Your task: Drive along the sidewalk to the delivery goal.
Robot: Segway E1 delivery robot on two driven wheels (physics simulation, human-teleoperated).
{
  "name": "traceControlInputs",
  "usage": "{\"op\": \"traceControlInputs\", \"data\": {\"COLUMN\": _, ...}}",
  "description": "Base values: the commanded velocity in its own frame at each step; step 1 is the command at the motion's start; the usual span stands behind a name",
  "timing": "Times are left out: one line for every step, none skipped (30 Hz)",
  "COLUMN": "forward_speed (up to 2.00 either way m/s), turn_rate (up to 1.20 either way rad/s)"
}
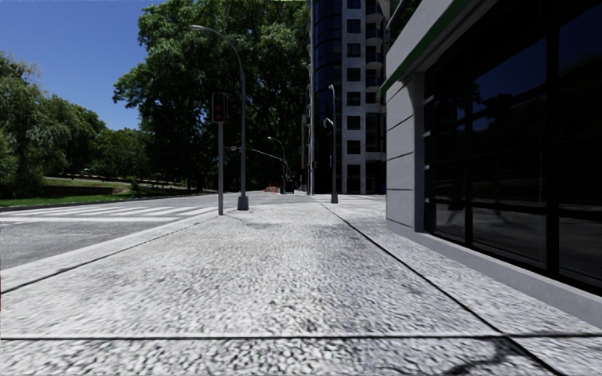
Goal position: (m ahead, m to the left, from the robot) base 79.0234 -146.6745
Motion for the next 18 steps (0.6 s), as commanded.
{"op": "traceControlInputs", "data": {"forward_speed": 2.0, "turn_rate": 0.0}}
{"op": "traceControlInputs", "data": {"forward_speed": 2.0, "turn_rate": 0.0}}
{"op": "traceControlInputs", "data": {"forward_speed": 2.0, "turn_rate": 0.0}}
{"op": "traceControlInputs", "data": {"forward_speed": 2.0, "turn_rate": 0.0}}
{"op": "traceControlInputs", "data": {"forward_speed": 2.0, "turn_rate": 0.0}}
{"op": "traceControlInputs", "data": {"forward_speed": 2.0, "turn_rate": 0.0}}
{"op": "traceControlInputs", "data": {"forward_speed": 2.0, "turn_rate": 0.0}}
{"op": "traceControlInputs", "data": {"forward_speed": 2.0, "turn_rate": 0.0}}
{"op": "traceControlInputs", "data": {"forward_speed": 2.0, "turn_rate": 0.0}}
{"op": "traceControlInputs", "data": {"forward_speed": 2.0, "turn_rate": 0.0}}
{"op": "traceControlInputs", "data": {"forward_speed": 2.0, "turn_rate": 0.0}}
{"op": "traceControlInputs", "data": {"forward_speed": 2.0, "turn_rate": 0.0}}
{"op": "traceControlInputs", "data": {"forward_speed": 2.0, "turn_rate": 0.0}}
{"op": "traceControlInputs", "data": {"forward_speed": 2.0, "turn_rate": 0.0}}
{"op": "traceControlInputs", "data": {"forward_speed": 2.0, "turn_rate": 0.0}}
{"op": "traceControlInputs", "data": {"forward_speed": 2.0, "turn_rate": 0.0}}
{"op": "traceControlInputs", "data": {"forward_speed": 2.0, "turn_rate": 0.0}}
{"op": "traceControlInputs", "data": {"forward_speed": 2.0, "turn_rate": 0.0}}
